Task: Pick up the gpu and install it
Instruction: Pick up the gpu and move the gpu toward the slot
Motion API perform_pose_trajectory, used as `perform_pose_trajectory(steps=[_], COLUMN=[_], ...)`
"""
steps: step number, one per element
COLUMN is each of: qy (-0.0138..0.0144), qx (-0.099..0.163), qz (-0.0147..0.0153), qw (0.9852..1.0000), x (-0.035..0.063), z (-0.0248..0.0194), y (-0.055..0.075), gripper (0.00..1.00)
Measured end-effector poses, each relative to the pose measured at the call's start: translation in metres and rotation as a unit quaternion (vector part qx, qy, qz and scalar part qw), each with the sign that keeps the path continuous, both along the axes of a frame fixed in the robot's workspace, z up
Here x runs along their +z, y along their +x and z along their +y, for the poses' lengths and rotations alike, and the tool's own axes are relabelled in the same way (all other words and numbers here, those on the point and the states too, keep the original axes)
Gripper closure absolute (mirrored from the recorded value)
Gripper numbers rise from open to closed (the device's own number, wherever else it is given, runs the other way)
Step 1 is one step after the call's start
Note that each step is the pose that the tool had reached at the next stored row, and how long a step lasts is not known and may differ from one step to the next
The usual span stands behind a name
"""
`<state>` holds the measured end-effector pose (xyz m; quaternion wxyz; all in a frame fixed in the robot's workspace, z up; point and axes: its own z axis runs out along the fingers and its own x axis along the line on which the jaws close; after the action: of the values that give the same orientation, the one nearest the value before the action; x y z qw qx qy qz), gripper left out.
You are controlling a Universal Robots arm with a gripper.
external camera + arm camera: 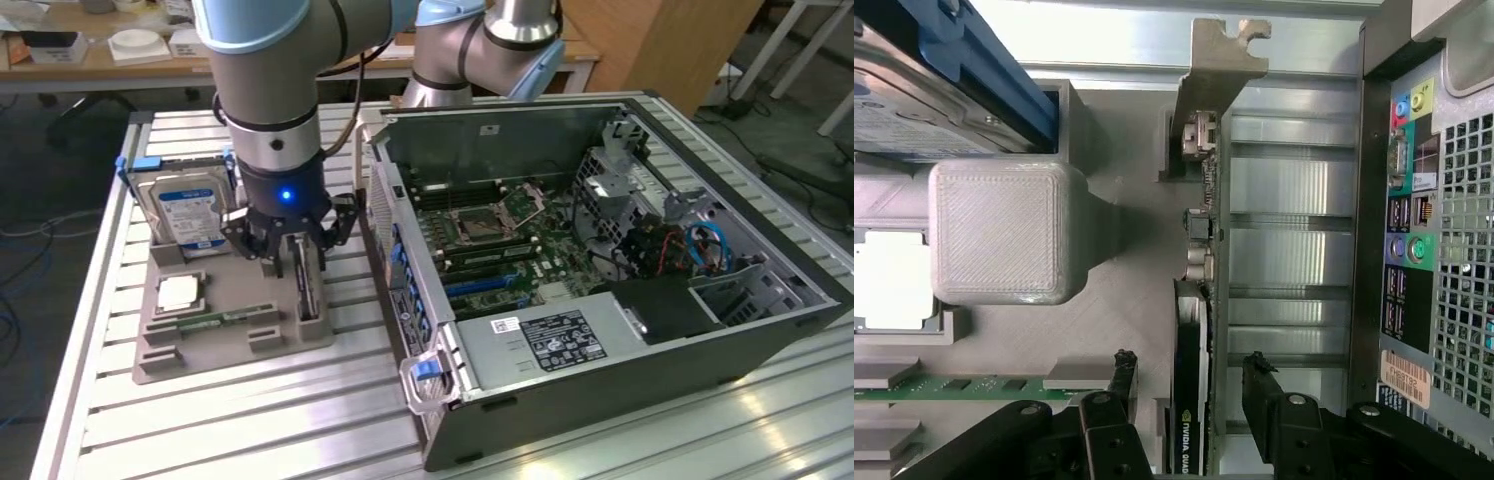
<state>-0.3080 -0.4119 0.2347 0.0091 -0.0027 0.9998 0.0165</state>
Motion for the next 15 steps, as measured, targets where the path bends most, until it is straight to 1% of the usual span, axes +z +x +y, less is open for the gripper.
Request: perform_pose_trajectory(steps=[9,11,12,13,15], qy=[0.0000,0.0001,0.0001,0.0001,0.0000], qx=[0.000,0.000,0.000,0.000,0.000], qz=[-0.0001,-0.0001,-0.0001,-0.0001,-0.0001], qw=[1.0000,1.0000,1.0000,1.0000,1.0000], x=[-0.0001,-0.0001,-0.0001,-0.0001,-0.0001], z=[0.0000,0.0000,0.0000,0.0000,0.0000], y=[0.0000,0.0000,0.0000,0.0000,0.0000], gripper=[0.45,0.47,0.53,0.53,0.65])
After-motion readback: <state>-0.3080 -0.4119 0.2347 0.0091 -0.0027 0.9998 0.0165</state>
